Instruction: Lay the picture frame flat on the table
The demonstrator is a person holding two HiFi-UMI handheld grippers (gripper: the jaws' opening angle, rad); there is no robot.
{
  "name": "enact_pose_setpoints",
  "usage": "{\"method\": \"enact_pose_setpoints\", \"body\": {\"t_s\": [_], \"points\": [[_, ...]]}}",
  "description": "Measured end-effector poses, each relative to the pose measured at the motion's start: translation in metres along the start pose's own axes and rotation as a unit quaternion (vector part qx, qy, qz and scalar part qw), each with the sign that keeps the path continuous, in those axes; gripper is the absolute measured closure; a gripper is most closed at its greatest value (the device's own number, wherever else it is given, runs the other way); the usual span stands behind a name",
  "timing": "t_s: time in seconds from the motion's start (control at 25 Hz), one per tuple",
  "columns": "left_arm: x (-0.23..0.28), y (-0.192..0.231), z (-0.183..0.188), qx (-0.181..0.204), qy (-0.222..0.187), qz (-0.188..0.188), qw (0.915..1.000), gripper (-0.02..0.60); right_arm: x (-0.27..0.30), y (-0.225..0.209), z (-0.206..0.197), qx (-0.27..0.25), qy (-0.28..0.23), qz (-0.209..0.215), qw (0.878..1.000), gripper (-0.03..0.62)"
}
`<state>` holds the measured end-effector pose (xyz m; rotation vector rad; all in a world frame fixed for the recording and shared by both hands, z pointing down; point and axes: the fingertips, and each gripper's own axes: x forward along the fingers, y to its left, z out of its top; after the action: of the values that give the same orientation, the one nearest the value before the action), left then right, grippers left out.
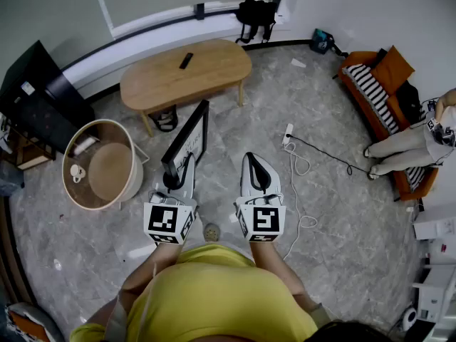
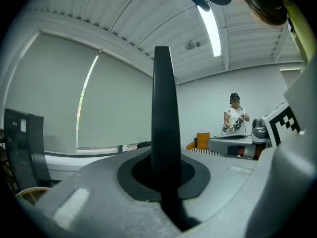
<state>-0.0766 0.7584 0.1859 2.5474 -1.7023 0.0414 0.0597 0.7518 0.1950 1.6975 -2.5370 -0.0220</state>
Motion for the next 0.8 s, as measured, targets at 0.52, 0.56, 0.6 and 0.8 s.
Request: {"method": "enact_pose_setpoints", "body": {"t_s": [0.52,0.56,0.6,0.8], "points": [[0.077,0.049,-0.011,-0.016,0.002,-0.005,0.9999,0.574,0.087,-0.017,-0.012,-0.001,0.009,-0.003,1.000,0.594],[0.088,0.056,-0.011,-0.017,0.002,-0.006,0.9998,0.574,0.099,-0.019,-0.015,-0.001,0.015,-0.003,1.000,0.594],[0.100,0.064,-0.011,-0.019,0.002,-0.008,0.9998,0.574,0.112,-0.021,-0.016,-0.002,0.022,-0.003,1.000,0.594],[0.166,0.114,-0.006,-0.027,0.001,-0.025,0.9993,0.574,0.192,-0.030,-0.007,-0.016,0.024,-0.010,1.000,0.594]]}}
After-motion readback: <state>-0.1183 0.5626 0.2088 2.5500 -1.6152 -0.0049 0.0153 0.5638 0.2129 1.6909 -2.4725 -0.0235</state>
